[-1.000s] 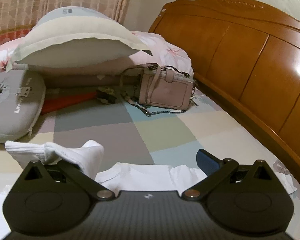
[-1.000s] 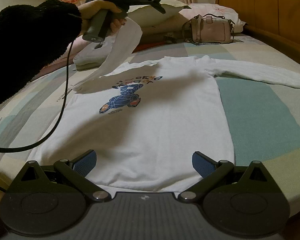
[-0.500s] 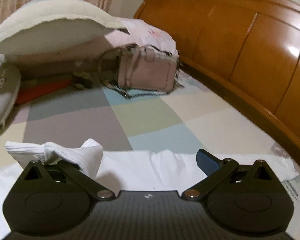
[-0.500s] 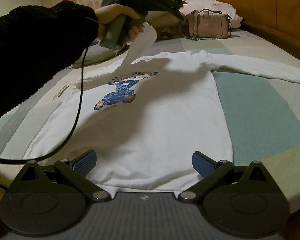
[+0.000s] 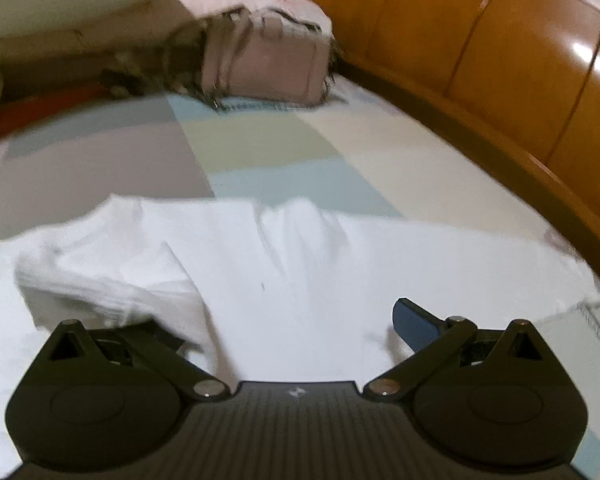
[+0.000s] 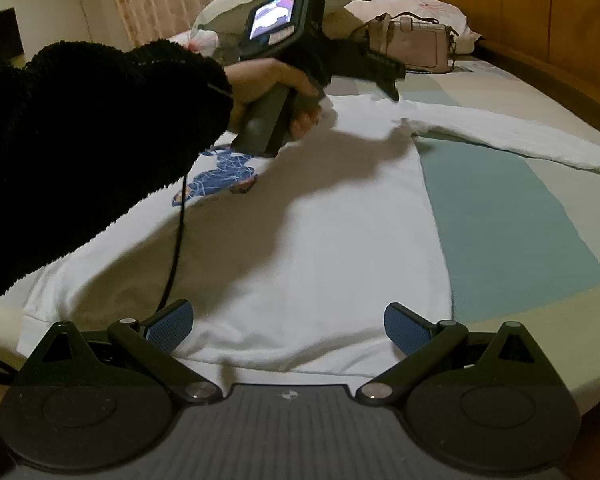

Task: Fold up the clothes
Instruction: 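Carry the held sleeve with the left tool across the sweatshirt chest, then lower the sleeve onto the chest and open the left tool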

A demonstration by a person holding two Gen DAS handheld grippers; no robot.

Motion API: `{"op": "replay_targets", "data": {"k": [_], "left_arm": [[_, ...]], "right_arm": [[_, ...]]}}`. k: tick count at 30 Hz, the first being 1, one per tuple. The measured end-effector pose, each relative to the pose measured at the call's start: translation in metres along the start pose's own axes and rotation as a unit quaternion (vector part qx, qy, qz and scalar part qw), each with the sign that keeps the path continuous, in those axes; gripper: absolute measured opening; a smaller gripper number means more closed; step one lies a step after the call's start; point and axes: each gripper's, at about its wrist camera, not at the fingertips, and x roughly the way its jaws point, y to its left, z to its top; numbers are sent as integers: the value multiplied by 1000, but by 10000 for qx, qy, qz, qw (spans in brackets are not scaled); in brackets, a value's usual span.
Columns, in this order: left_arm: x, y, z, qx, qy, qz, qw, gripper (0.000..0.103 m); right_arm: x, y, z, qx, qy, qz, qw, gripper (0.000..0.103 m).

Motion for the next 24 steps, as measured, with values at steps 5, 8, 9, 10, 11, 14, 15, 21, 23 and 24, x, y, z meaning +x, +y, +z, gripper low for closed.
{"op": "replay_targets", "data": {"k": [5, 8, 9, 10, 11, 14, 15, 21, 23, 24], "left_arm": [[-13, 8, -15, 46, 19, -329, 9994, 102], [-31, 17, -23, -2, 64, -629, 9980, 102], [-37, 20, -26, 2, 77, -725, 9973, 102], [-44, 23, -28, 6, 90, -821, 9966, 102], [-50, 26, -31, 10, 102, -916, 9957, 102], [-62, 40, -32, -212, 23, -1014, 9946, 102], [-63, 45, -32, -328, -30, -989, 9946, 102], [-45, 73, -20, -1381, -129, -943, 9858, 102], [-40, 76, -15, -1588, -274, -874, 9830, 102], [-40, 73, -11, -1578, -363, -913, 9826, 102]], "right_arm": [[0, 3, 1, -38, 77, -145, 9999, 103], [1, 3, 2, -4, 95, -199, 9998, 103], [1, 2, 2, 5, 92, -208, 9997, 103], [1, 2, 3, 16, 87, -210, 9997, 103], [1, 1, 3, 29, 80, -203, 9998, 103], [3, -2, 4, 69, 69, -171, 9998, 103], [4, -3, 4, 76, 69, -160, 9998, 103], [3, -9, 1, 134, 44, -177, 9997, 103], [1, -11, 0, 181, 32, -206, 9996, 103], [1, -13, 0, 198, 30, -216, 9996, 103]]}}
